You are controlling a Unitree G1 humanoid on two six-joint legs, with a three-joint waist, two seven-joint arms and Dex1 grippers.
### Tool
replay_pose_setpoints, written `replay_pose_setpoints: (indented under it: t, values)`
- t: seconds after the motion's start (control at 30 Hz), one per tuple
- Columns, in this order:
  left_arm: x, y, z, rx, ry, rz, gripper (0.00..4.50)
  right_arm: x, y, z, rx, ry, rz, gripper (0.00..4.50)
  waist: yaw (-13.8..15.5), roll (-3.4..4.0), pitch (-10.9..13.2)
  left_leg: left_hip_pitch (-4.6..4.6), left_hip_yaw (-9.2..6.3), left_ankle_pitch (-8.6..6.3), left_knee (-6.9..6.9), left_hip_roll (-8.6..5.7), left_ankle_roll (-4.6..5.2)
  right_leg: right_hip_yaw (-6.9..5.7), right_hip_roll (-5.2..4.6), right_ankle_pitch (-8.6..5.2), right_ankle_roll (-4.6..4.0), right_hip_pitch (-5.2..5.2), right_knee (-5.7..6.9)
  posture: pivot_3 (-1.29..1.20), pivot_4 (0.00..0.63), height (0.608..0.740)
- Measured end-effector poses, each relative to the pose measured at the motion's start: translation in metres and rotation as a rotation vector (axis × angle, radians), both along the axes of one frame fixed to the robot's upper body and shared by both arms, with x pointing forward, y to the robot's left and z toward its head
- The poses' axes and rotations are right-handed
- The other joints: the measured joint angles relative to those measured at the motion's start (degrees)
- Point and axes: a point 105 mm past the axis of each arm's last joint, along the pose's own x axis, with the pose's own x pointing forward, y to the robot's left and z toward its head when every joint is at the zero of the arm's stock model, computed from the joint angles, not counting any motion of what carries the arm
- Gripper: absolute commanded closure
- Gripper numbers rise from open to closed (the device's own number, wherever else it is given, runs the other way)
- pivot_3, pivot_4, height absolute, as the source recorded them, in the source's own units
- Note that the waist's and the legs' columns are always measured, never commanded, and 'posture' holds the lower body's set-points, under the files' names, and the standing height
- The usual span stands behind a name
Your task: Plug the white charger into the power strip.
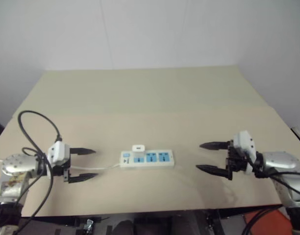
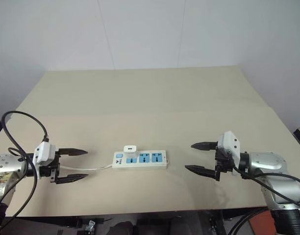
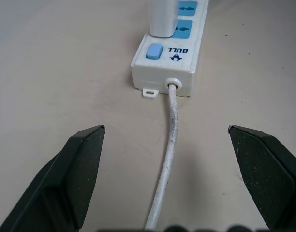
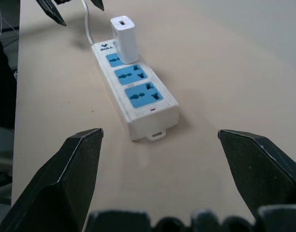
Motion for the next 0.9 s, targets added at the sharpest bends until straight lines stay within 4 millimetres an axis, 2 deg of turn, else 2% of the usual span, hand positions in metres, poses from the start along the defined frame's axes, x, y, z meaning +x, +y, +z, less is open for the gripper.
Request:
replay_pose_setpoints:
  t: [0.57,0.73,0.9]
  values:
    - [0.006,-0.014,0.000,-0.031,0.000,-0.041,0.03,-0.001,-0.004,0.001,0.012,0.000,-0.044,0.00,0.0,-0.02,0.0,0.02,0.53,0.00,0.00,0.04,0.00,0.03,0.01,0.01,-0.02,0.00,0.01,0.00,0.150,0.740]
    - [0.005,-0.016,-0.002,-0.032,0.008,-0.050,0.03,-0.007,0.005,0.008,0.027,-0.030,-0.017,0.00,0.0,-0.02,0.0,0.03,0.55,0.00,0.01,0.06,0.00,0.03,0.02,0.02,-0.02,0.01,0.02,0.00,0.150,0.740]
    - [0.006,-0.019,-0.002,-0.041,0.006,-0.058,0.03,-0.005,0.005,0.010,0.022,-0.041,-0.038,0.00,0.0,-0.02,0.0,0.05,0.59,0.00,0.02,0.06,0.00,0.04,0.03,0.02,-0.02,0.03,0.02,0.00,0.150,0.740]
